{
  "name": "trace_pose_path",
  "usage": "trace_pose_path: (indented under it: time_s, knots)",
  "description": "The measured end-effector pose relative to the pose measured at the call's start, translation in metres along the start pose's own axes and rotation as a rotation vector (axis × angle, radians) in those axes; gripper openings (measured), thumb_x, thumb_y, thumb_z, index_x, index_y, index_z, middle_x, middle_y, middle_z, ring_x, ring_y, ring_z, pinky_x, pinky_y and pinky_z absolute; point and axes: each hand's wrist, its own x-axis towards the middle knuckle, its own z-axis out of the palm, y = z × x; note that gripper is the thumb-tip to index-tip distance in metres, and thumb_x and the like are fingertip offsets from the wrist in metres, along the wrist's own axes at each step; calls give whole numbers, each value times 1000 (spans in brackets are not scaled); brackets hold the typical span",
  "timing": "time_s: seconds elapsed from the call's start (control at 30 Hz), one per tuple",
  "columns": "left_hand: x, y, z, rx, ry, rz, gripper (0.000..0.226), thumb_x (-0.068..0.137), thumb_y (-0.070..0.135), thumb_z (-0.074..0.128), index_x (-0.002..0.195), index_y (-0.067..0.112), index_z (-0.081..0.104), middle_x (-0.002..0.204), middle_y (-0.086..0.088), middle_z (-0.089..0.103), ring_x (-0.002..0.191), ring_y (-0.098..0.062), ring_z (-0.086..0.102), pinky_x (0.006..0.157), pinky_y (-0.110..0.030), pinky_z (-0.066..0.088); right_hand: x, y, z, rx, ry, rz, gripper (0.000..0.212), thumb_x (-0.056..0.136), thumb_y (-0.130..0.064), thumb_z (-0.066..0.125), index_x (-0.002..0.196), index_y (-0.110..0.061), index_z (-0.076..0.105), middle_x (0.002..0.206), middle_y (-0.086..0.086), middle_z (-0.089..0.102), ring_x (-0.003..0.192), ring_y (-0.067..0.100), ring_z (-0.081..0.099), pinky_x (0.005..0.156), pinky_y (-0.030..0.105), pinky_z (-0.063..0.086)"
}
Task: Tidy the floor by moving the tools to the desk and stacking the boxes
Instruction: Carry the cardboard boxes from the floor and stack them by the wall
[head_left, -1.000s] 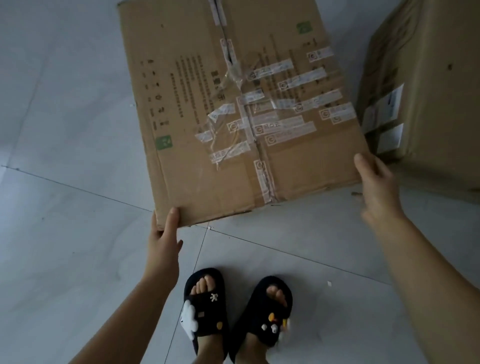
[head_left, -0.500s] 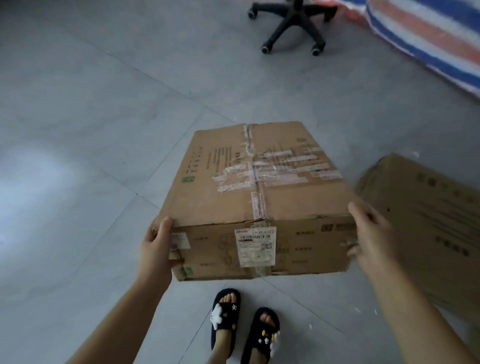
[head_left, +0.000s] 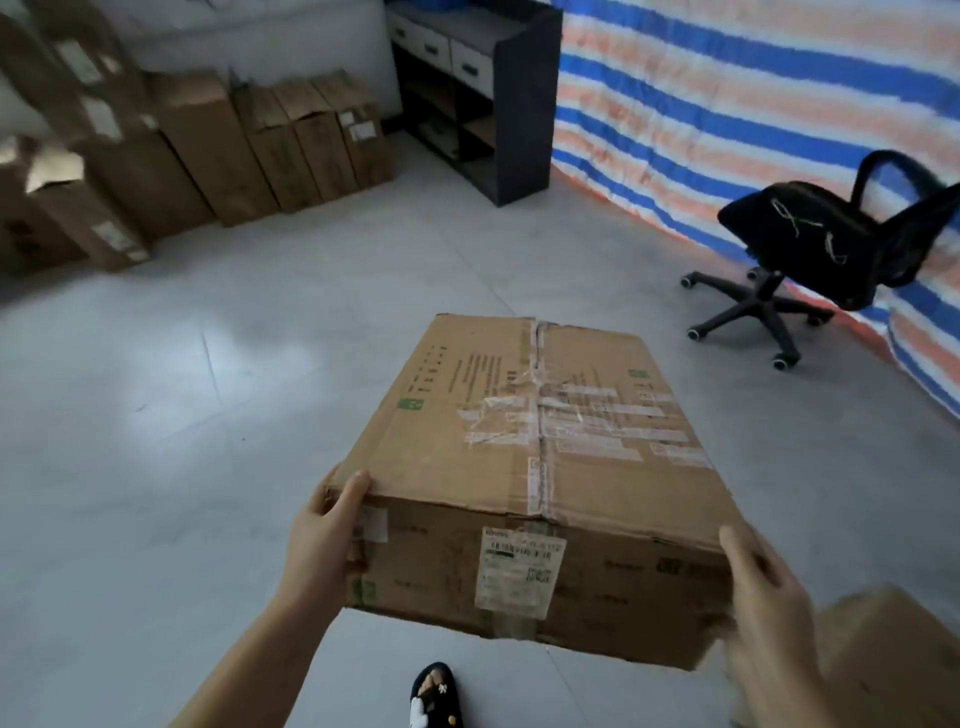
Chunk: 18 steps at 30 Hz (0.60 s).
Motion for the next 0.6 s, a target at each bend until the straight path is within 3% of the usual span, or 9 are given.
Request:
trace_pose_path:
  time_s: [0.07,0.13,0.3,0.47,0.6]
  knots:
    - [6,14,-27,-25,61,19,30,92,31,56,117,13,58,78,-6,57,58,-21,52,39,-22,42,-12,-7,30,13,-66,3,30,90,-30,63,116,-16,61,107,13,64,76,32,60,50,26,45]
    - [15,23,-52,-64,117,30,32,92,30,56,117,10,58,75,-6,55,53,-20,48,33,-20,37,-21,-14,63,0,-116,3,36,90,-29,63,123,-15,59,110,13,64,71,30,58,46,24,44]
    - [45,46,-113,-190,232,52,34,92,28,56,121,9,57,77,-7,56,59,-23,51,35,-22,39,-39,-25,156,-44,-219,-41,38,90,-26,62,125,-13,58,104,13,62,70,29,56,35,18,41]
    - [93,83,-169,-257,283,64,33,94,26,54,121,8,56,74,-8,53,53,-22,44,30,-19,35,-60,-29,252,-87,-292,-57,34,90,-26,62,121,-12,60,102,14,61,67,29,53,32,18,39]
    - [136,114,-208,-279,324,80,31,94,27,53,121,12,56,83,-6,59,66,-22,53,37,-21,40,-75,-32,331,-111,-357,-75,35,91,-24,61,123,-11,60,100,13,61,63,27,53,31,18,39]
